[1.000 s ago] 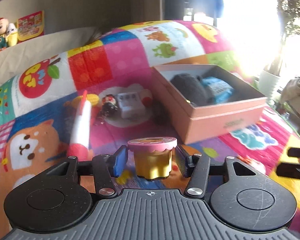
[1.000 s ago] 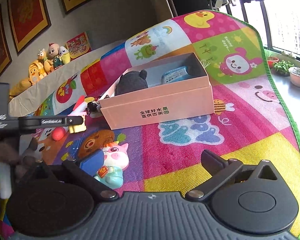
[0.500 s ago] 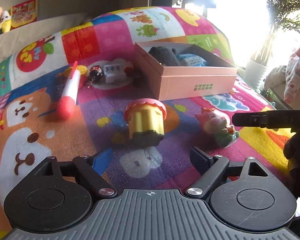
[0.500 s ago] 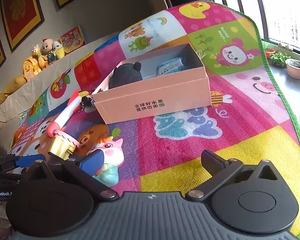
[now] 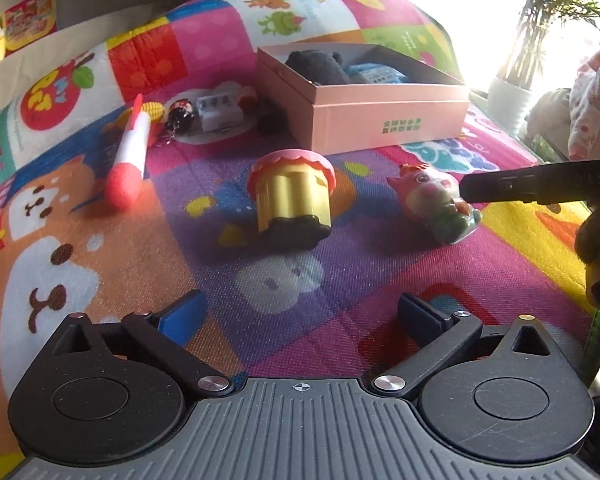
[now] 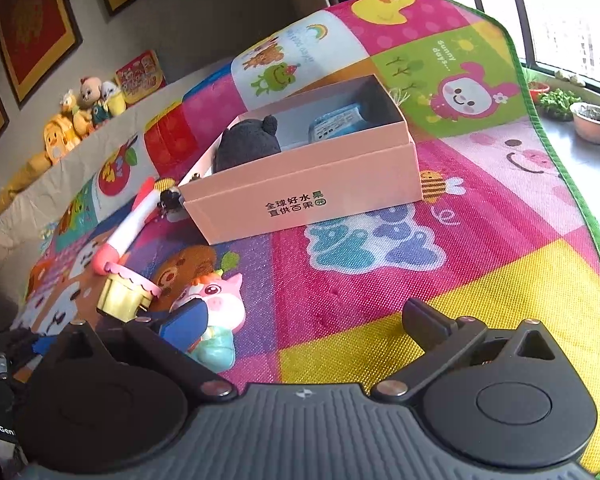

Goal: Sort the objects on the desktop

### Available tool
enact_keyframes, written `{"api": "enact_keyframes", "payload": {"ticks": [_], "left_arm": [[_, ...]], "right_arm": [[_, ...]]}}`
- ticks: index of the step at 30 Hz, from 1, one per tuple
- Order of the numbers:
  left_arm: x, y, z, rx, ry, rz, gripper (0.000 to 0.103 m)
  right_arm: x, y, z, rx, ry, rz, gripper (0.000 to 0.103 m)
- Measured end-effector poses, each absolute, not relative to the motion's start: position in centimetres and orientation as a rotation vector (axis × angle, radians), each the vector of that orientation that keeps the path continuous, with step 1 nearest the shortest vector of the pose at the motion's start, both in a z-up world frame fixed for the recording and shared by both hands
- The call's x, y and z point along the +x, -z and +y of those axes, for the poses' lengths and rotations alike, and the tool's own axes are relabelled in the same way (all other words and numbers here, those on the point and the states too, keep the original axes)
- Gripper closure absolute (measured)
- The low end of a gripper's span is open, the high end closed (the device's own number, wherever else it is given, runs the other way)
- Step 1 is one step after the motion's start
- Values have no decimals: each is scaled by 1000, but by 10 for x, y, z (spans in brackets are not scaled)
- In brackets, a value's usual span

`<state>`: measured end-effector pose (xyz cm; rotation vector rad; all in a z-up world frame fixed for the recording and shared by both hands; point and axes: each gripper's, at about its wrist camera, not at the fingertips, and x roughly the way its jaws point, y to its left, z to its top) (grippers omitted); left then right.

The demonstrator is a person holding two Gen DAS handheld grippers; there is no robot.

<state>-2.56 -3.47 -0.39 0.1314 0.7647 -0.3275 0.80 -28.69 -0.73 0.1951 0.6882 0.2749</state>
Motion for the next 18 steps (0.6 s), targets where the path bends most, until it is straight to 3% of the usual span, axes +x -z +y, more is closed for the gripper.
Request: {"api": "enact_keyframes", "payload": {"ticks": [5,9,11,13,18], "left_arm": [[-30,2,-16,39,309,730,0],[-35,-7,9,-5,203,651,0],[-38,-14,24,-28,169,624,0],[-39,-20,39,-46,140,607,0],[-44,-31,70,-92,56,563,0]], "right_arm": [[14,-34,-256,140,-464,631,0],[48,-42,-225,265,-592,750,1],[60,-39,-207,264,-603,764,28],[69,-34,-192,243,-592,771,46],[70,-17,-183,264,-637,824,57]]}}
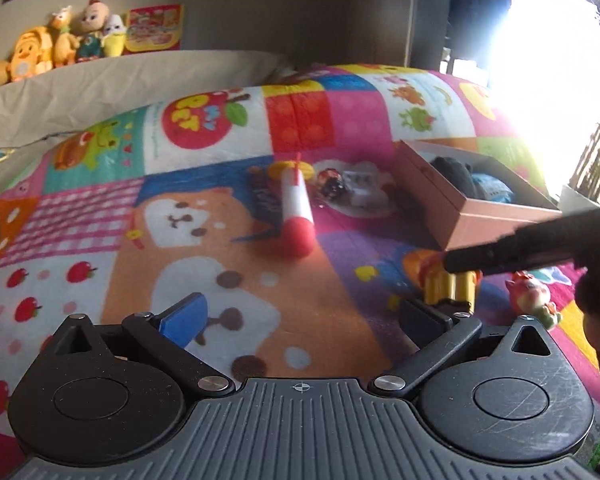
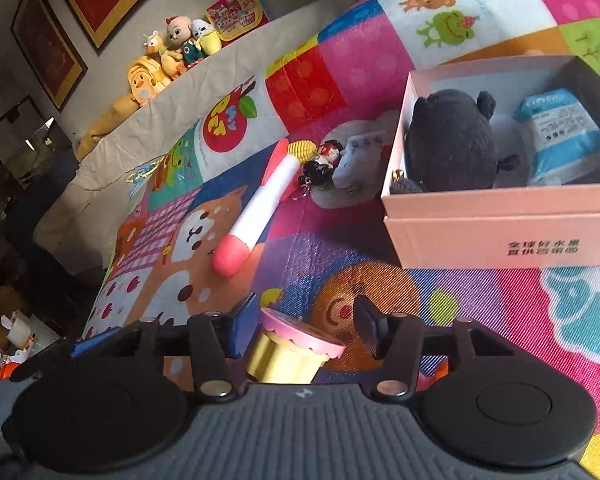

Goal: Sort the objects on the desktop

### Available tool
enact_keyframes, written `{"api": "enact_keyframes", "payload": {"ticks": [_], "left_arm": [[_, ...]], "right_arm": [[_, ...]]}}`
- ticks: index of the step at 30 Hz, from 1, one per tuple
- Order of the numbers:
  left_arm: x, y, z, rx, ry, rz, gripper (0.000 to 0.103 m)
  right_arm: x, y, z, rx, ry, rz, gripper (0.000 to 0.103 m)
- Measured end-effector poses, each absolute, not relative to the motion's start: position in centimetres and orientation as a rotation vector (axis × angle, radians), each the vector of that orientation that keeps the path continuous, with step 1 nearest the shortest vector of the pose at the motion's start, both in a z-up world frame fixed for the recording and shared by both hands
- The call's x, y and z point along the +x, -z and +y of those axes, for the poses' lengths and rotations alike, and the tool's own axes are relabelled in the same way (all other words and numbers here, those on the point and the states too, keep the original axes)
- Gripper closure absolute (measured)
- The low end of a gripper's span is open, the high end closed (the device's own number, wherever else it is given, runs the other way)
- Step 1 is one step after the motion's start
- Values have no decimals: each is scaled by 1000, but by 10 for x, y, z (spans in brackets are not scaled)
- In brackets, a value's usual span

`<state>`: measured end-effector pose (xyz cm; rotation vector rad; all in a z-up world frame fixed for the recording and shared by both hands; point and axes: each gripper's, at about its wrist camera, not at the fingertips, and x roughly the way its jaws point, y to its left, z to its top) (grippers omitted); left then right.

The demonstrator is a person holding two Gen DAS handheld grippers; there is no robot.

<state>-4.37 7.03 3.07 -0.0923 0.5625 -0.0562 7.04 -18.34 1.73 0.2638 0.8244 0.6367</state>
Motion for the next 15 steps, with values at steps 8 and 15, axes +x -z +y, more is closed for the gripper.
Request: {"api": "enact_keyframes", "payload": {"ticks": [8,15], "left_arm": [[-39,-32,79,-133,43,553,0],[-41,-28,59,-94,110,582,0]], "right_arm": [[7,-24,-166,-1,-748,718,59],[9,-31,-177,68,-703,670,56]]}}
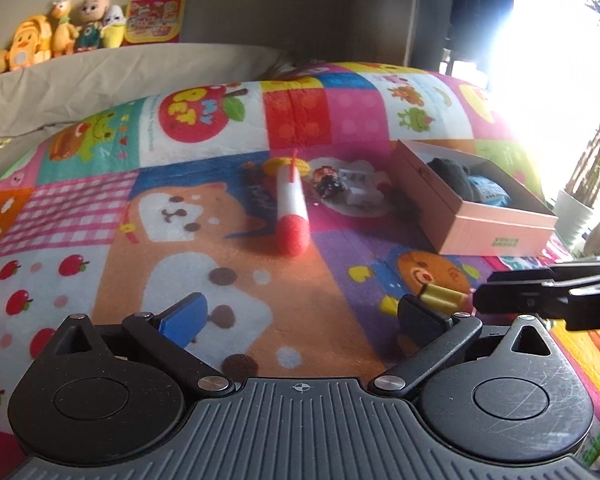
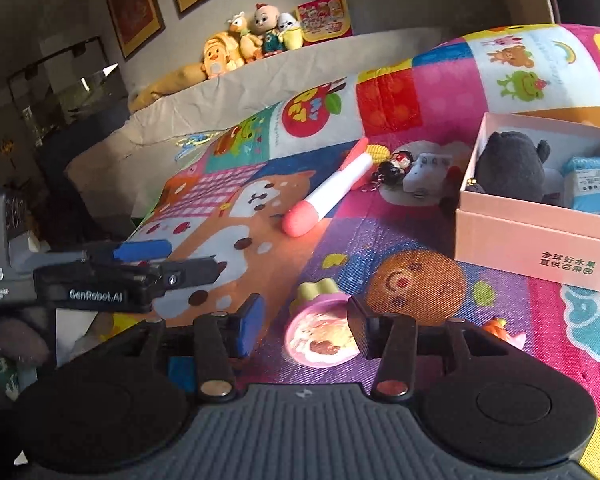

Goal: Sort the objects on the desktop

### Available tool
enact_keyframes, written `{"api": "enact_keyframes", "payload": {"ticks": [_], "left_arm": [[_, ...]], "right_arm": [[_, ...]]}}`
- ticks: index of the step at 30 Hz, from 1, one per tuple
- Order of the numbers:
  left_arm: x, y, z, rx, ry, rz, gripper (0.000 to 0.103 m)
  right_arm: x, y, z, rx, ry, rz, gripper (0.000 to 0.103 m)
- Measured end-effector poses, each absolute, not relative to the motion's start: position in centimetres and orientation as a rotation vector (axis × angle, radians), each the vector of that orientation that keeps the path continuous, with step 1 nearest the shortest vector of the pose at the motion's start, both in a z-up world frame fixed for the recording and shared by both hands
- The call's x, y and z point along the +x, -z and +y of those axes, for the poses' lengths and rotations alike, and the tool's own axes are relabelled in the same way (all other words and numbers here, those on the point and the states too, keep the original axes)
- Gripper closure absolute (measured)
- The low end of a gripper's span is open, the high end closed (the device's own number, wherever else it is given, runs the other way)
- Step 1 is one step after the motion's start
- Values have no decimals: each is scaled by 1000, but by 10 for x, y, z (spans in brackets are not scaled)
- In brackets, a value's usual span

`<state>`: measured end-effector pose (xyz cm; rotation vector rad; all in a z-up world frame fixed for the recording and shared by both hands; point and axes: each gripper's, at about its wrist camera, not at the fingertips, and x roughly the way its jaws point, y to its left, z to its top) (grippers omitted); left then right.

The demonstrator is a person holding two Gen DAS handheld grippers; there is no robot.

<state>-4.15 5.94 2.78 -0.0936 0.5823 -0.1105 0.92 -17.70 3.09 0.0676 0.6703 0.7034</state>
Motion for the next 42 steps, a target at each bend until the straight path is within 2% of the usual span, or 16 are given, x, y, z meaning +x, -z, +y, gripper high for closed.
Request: {"api": "enact_keyframes", "payload": {"ticks": [3,5,6,10,14,15,18,21,23,24,27,31,39,42], "left_arm": [[-46,-26,32,-16,221,576,0],[-49,-23,12,45,274,560,0],[-49,-21,2,75,284,552,0],[-43,-15,-22,184,279,534,0],[-38,-23,-23,159,286,528,0],[-37,-25,-23,154,286,521,3],[-33,-30,-24,152,296,525,35],[-30,-28,-25,161,295,537,35],[-29,-26,-25,170,298,541,40],[-28,-26,-25,171,295,542,46],[-21,-27,-15,150,260,541,49],[-11,-31,8,96,194,544,49],[-7,-34,52,50,53,529,42],[-7,-32,70,22,-3,542,36]], "right_arm": [[8,-32,-194,97,-649,662,51],[4,-33,-209,107,-604,644,40],[2,-34,-218,116,-578,637,38],[-1,-31,-244,155,-506,636,36],[-3,-23,-257,168,-467,636,35],[-3,-21,-259,174,-464,639,35],[0,-14,-259,193,-460,653,35],[1,-10,-258,196,-459,662,35],[0,-7,-257,192,-457,663,33],[-1,-6,-256,190,-455,664,33],[0,-3,-257,194,-450,673,32],[1,-1,-255,192,-452,680,32],[0,-2,-244,142,-462,673,30],[-2,-5,-239,117,-466,659,28]]}}
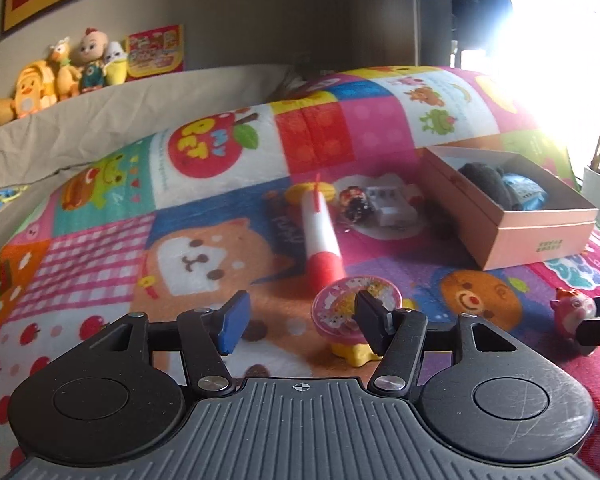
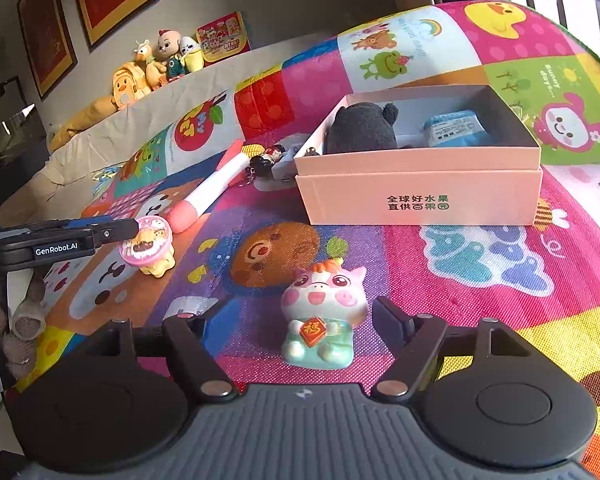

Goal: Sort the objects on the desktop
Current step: 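Grasp the cupcake toy with the left gripper, stand it upright and open, then move the right gripper to the pink cat figurine and grasp it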

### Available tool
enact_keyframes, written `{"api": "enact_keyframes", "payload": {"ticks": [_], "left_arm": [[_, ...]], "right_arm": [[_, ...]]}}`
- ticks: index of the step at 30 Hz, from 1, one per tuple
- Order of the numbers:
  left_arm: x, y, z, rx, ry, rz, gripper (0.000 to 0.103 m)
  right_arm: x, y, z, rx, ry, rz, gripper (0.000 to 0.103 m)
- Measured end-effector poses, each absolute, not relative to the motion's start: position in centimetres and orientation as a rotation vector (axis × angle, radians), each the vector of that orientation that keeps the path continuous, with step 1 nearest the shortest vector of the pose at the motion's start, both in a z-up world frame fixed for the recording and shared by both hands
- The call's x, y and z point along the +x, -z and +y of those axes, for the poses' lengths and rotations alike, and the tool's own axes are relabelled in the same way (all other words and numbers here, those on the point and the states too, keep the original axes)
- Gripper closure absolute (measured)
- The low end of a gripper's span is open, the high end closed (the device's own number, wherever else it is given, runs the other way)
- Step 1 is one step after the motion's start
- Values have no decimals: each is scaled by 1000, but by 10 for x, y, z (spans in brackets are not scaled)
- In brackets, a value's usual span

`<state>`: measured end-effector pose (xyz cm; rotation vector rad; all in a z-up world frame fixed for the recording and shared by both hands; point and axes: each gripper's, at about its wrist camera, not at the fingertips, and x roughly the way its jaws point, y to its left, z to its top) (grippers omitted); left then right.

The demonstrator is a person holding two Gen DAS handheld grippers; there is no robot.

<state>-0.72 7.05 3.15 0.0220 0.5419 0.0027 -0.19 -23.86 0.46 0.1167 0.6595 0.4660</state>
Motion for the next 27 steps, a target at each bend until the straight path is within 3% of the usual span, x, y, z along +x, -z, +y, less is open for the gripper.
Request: {"api": "enact_keyframes", "payload": {"ticks": [9,20,27], "left_arm": [[-16,-27,93,-85,15,565,9],[-9,-15,55,-48,122,583,7],[2,-11,38,-27,156,597,7]], "right_arm": [[0,-29,-188,-29,-582,582,22],[-17,-9,-192,-221,-447,570,22],[-10,-8,-233,-155,-379,604,22]]}}
